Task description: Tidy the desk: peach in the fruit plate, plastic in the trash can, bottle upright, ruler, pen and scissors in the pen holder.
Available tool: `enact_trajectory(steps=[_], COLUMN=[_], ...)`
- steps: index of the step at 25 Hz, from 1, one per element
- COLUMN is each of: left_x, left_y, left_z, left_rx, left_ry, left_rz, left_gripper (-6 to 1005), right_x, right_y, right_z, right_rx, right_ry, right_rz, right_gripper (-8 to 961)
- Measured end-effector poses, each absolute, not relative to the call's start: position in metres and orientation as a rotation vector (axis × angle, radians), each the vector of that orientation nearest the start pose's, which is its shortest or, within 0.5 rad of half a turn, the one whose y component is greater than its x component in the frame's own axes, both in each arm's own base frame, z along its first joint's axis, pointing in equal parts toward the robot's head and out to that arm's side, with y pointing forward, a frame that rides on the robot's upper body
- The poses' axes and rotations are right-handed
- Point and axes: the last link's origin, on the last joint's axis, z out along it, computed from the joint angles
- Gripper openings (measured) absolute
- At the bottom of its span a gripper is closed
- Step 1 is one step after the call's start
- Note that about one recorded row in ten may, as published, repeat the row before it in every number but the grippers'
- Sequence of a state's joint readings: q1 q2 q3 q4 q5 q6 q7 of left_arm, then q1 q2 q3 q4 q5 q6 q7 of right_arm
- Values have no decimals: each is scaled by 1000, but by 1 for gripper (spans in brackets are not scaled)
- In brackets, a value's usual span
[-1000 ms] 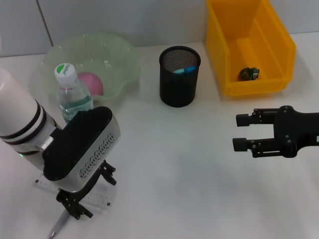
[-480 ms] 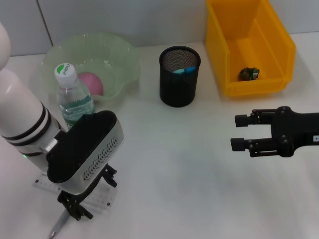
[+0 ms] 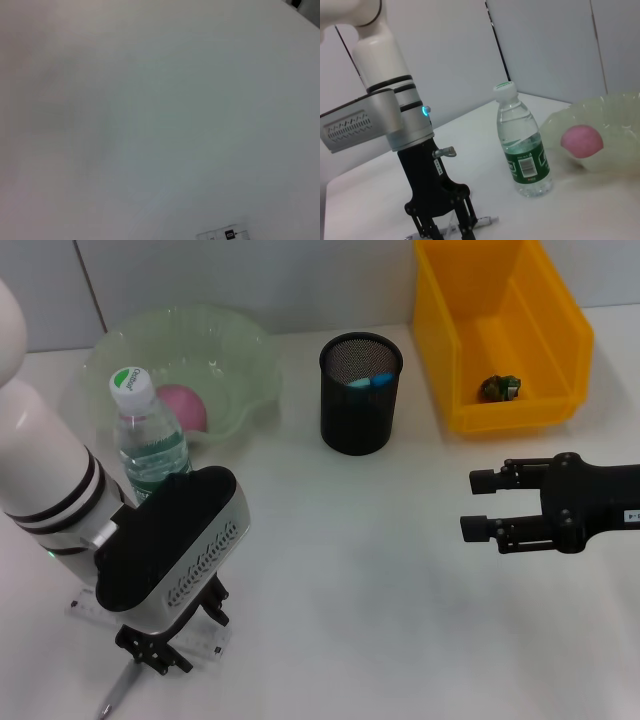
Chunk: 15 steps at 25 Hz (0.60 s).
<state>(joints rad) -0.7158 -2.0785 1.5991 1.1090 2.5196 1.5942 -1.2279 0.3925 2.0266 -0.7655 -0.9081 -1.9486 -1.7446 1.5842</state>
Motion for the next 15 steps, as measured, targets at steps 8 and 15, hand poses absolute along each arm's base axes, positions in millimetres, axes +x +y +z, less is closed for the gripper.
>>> enact_trajectory(steps=[8,15], left_x=[-180,-178], left_y=[331,332], left_z=[-58,-59], left_rx=[-3073,-3064], left_ry=[1183,1193], left_rz=[839,828], left_gripper=[547,526], right_x=[271,271], right_y=[302,302], right_z=[50,51], right_rx=[-2786,-2783], right_ry=[695,694], right_rz=[641,644], right_gripper=[672,667])
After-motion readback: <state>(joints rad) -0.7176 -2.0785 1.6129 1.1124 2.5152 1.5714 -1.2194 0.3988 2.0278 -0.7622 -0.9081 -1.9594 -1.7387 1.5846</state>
